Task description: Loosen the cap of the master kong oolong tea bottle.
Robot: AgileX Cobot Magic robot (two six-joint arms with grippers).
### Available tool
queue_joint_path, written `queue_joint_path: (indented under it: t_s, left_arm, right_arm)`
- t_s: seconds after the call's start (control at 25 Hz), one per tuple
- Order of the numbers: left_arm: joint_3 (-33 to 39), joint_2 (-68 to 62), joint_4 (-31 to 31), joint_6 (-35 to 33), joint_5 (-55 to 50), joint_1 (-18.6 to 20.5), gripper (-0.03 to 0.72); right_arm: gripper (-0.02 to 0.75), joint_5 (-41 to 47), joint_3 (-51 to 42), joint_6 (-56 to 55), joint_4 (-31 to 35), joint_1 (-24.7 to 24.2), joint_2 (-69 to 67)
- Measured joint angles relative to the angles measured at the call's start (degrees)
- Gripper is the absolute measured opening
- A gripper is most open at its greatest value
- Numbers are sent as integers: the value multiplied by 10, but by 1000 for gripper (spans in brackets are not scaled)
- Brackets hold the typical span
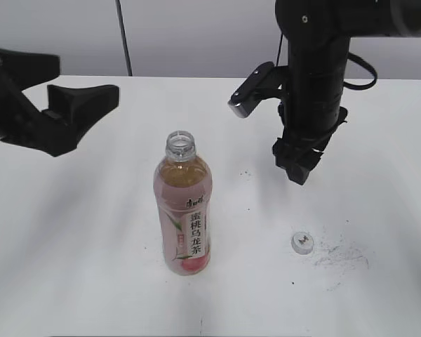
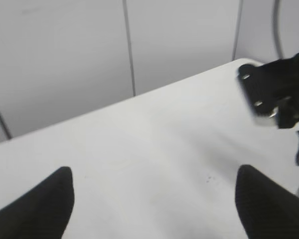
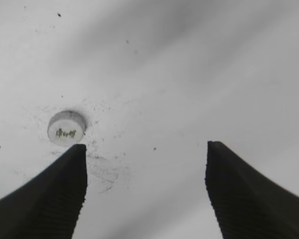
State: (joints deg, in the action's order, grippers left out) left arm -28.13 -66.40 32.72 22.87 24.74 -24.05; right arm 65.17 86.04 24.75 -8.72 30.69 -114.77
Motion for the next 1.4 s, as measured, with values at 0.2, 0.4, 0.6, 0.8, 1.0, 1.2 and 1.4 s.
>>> queue_joint_path:
  t_s: [0.2, 0.4, 0.6, 0.8, 1.0, 1.2, 1.4]
  left_arm:
    - [0, 55, -119, 1, -189, 0, 565]
    - [-2, 131, -222, 1, -407, -3, 552]
    - [-56, 249, -357, -87, -637, -3, 552]
    - [-109, 354, -427, -175, -801, -3, 546]
    - [-113, 470, -375, -189, -913, -3, 545]
    - [-113, 567, -352, -220, -943, -3, 543]
    - [-86, 627, -350, -236, -947, -4, 543]
  right_arm:
    - [556, 39, 0, -20, -19, -1, 64]
    - [556, 41, -7, -50, -17, -6, 163]
    - [556, 43, -62, -68, 29, -6, 278]
    - [556, 45, -158, -71, 87, -6, 413]
    - [556, 46, -261, -87, 117, -6, 539]
    - [556, 47, -359, -126, 123, -6, 705]
    - [556, 48, -455, -160, 123, -6, 851]
